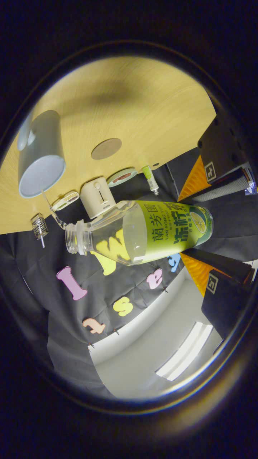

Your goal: Take the bottle from table, then pour the juice into the cup, finally place the bottle on the coaster

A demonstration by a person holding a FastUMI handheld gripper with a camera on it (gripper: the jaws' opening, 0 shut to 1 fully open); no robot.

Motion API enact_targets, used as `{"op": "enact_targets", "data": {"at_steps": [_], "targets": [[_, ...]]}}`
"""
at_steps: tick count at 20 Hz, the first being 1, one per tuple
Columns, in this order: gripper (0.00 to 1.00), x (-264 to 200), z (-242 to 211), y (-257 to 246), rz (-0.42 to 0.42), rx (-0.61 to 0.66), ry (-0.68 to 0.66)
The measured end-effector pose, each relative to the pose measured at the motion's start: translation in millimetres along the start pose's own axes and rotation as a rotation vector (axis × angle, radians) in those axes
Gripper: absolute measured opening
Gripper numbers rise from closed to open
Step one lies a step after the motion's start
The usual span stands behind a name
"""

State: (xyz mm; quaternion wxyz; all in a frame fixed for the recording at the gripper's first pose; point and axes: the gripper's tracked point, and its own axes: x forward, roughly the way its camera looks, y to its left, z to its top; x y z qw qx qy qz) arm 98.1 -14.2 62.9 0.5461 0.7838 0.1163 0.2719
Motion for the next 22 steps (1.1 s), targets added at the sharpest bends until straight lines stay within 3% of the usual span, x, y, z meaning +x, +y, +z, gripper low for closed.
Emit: {"op": "enact_targets", "data": {"at_steps": [18, 22], "targets": [[0.77, 3.2, 2.4, -0.9, -0.005, 0.016, 0.006], [0.77, 3.4, 4.1, -3.4, -0.023, -0.034, -0.006]]}}
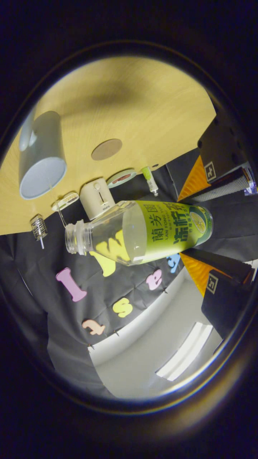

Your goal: Take the bottle from table, then pour the juice into the cup, finally place the bottle on the coaster

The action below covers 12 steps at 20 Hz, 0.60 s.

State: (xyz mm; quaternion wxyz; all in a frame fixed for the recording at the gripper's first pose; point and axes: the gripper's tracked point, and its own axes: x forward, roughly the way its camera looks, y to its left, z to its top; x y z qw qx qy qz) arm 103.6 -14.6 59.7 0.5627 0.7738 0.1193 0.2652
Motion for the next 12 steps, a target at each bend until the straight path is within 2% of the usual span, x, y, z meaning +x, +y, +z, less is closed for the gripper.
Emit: {"op": "enact_targets", "data": {"at_steps": [6, 12], "targets": [[0.77, 2, 9, -22, -0.112, -0.175, -0.043], [0.77, -1, 18, -34, -0.23, -0.415, -0.087]]}}
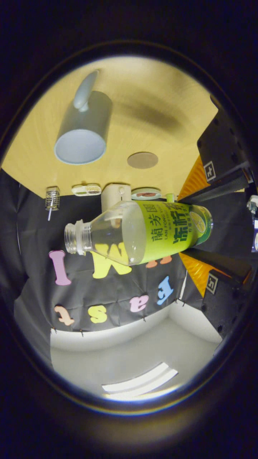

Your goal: Take the bottle from table, then pour the juice into the cup, finally place the bottle on the coaster

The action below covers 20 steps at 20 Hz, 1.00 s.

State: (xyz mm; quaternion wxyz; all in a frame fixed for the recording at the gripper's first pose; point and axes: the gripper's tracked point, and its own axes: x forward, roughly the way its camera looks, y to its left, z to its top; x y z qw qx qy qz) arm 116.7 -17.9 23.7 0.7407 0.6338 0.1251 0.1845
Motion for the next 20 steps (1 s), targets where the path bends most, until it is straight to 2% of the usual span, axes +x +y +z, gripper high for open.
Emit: {"op": "enact_targets", "data": {"at_steps": [6, 20], "targets": [[0.77, -5, 6, -5, -0.112, -0.291, -0.042], [0.78, 1, 15, 29, -0.28, -0.963, -0.08]]}}
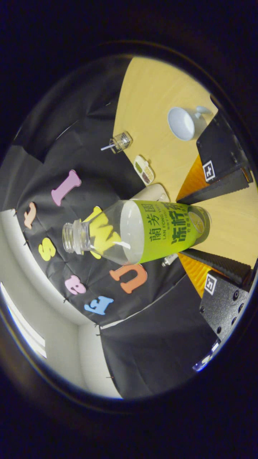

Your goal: Take the bottle from table, then pour the juice into the cup, finally place the bottle on the coaster

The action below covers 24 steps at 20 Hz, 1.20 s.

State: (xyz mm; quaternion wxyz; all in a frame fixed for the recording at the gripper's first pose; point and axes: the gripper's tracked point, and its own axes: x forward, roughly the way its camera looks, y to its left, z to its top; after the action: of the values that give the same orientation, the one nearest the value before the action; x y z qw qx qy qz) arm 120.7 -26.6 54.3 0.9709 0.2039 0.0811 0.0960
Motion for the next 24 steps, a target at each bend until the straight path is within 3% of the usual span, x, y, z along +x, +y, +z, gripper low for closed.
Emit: {"op": "enact_targets", "data": {"at_steps": [7, 10, 14, 24], "targets": [[0.79, 38, 9, -3, -0.089, -0.251, -0.066], [0.79, 72, -3, -15, -0.132, -0.322, -0.013], [0.79, 111, -23, -32, -0.212, -0.376, 0.043], [0.79, 175, -73, -67, -0.287, -0.384, 0.191]]}}
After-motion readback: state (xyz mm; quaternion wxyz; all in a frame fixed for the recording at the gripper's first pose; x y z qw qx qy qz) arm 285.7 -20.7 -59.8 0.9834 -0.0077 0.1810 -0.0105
